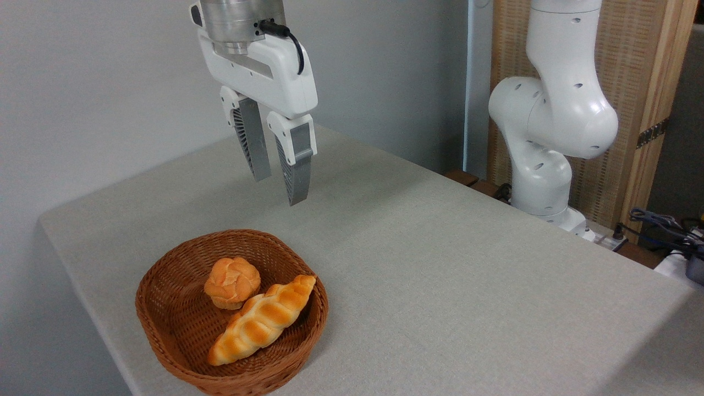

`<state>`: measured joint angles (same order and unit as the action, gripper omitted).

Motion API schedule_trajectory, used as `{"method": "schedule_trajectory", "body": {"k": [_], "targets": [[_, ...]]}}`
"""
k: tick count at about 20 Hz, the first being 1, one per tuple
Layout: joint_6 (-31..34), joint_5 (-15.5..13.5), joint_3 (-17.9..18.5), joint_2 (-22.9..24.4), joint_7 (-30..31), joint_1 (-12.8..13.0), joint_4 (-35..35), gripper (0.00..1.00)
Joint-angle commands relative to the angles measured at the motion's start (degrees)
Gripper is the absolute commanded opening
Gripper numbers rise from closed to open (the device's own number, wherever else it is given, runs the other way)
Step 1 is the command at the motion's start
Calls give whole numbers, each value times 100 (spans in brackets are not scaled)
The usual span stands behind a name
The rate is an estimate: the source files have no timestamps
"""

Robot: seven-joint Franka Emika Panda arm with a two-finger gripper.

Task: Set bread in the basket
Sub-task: 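Open the gripper and raise it away from the basket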

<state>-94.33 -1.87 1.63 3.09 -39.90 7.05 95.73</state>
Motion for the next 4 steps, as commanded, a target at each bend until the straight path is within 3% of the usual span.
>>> {"method": "schedule_trajectory", "body": {"k": [1,4], "targets": [[222,90,30,-37,44,-11,-133,100],[222,81,57,-37,43,-11,-142,100]]}}
